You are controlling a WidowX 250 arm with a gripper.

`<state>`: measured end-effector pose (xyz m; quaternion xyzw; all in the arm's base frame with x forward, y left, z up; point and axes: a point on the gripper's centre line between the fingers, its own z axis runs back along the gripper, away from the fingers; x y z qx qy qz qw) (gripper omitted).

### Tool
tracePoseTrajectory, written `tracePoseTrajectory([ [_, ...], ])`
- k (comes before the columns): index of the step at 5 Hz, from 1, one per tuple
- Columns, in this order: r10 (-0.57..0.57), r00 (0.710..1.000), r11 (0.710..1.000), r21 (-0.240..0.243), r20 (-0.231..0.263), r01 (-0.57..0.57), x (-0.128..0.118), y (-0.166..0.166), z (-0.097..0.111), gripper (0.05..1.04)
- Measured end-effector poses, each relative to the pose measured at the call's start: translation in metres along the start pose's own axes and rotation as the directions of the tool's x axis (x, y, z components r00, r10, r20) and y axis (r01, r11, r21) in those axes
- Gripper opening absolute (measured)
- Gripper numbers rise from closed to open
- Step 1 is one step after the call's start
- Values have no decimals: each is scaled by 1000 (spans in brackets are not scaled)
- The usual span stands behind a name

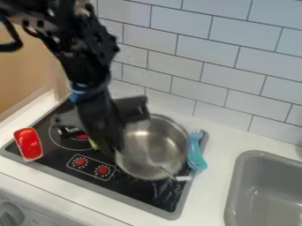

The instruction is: Move the silver pot to the bottom right of the stove

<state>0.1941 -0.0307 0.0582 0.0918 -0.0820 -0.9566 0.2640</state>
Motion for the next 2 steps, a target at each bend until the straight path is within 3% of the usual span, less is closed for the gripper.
tracePoseTrajectory([
  [2,-84,996,996,22,26,83,19,16,-11,52],
])
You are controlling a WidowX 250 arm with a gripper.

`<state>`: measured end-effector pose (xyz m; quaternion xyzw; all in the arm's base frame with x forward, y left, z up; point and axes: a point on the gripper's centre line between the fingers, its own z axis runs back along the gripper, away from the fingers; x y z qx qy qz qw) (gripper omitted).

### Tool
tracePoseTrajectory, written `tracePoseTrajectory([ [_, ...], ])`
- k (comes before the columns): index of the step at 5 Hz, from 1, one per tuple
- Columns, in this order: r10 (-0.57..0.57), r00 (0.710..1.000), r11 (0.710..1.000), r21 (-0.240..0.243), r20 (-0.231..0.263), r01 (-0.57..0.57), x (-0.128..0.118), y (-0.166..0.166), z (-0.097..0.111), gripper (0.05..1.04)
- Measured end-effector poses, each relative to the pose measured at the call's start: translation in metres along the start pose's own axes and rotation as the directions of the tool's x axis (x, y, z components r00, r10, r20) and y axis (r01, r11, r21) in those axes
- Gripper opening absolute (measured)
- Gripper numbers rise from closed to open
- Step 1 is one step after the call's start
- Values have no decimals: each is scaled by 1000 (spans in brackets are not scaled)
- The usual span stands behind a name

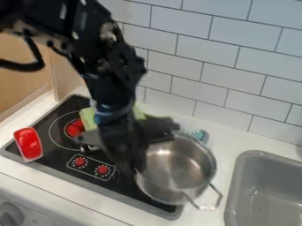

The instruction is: Move the silver pot to the bottom right of the stove

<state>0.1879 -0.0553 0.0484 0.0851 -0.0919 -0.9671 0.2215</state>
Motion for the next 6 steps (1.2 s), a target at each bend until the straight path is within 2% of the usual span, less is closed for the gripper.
tracePoseTrajectory([
  [2,-80,996,996,-34,38,81,6,1,-31,52],
  [4,-80,996,996,-44,26,81,-1,-3,-40,75],
  [5,-70,996,995,-61,52,73,-1,-5,-42,233],
  [6,-51,998,996,-65,49,54,-2,-5,-42,501],
])
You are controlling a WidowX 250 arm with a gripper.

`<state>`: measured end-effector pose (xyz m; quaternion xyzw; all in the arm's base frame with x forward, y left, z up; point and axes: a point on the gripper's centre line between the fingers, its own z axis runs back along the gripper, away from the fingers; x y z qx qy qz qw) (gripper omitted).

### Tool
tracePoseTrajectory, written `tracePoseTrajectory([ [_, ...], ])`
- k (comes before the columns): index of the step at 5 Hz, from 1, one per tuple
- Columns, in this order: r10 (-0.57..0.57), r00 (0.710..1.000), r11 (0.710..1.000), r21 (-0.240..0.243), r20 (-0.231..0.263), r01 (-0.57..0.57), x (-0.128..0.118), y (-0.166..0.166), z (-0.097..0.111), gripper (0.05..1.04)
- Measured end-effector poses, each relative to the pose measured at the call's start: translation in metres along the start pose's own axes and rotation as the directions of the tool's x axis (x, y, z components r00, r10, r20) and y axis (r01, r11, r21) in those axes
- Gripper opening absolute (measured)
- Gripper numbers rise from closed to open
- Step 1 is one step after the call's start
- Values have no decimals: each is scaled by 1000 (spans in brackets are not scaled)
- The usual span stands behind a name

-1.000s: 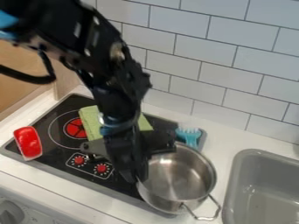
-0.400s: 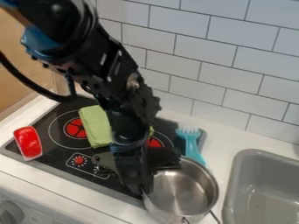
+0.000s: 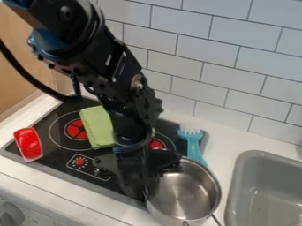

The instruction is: Move the silver pot to the bottom right of the stove

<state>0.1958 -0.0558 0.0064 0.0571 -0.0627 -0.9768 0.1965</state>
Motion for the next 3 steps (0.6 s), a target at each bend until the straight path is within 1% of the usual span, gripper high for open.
tracePoseTrajectory([
  [1,14,1000,1000,9,-23,-14,-5,-1,6,821],
  [2,7,999,1000,28,-49,-6,-7,1,15,1026],
  [3,17,997,999,43,-74,-14,-10,0,26,1007],
])
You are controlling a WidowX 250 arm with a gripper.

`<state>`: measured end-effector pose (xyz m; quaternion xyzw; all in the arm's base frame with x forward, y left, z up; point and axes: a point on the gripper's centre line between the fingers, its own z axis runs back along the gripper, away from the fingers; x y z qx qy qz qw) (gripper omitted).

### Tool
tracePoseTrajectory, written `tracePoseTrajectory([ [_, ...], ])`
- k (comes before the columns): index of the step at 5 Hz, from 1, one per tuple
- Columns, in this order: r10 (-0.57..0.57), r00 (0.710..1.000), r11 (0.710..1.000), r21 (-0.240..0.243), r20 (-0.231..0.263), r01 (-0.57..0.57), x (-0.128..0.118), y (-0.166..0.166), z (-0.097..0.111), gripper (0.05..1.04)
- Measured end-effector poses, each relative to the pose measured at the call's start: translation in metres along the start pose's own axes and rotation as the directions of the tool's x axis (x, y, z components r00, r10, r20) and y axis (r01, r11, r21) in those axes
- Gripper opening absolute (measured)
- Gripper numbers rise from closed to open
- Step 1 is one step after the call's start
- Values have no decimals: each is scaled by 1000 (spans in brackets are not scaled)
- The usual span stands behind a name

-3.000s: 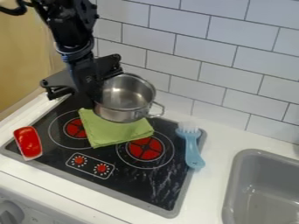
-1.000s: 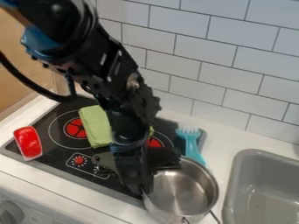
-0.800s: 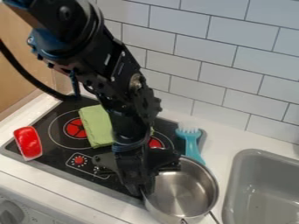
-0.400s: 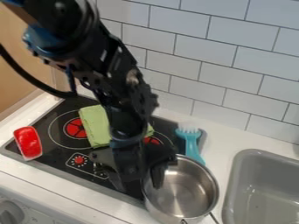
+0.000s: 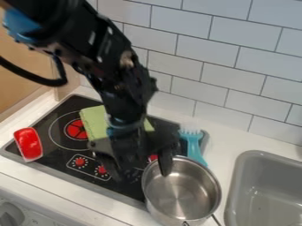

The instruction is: Move the silver pot to the bottom right of the stove

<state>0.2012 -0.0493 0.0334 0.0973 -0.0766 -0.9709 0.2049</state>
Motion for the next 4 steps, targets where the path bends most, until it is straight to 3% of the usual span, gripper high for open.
tracePoseTrajectory([
  [2,2,994,1000,16,-109,0,-8,-6,42,999],
  [4,6,994,1000,16,-108,-5,-7,-6,42,999],
])
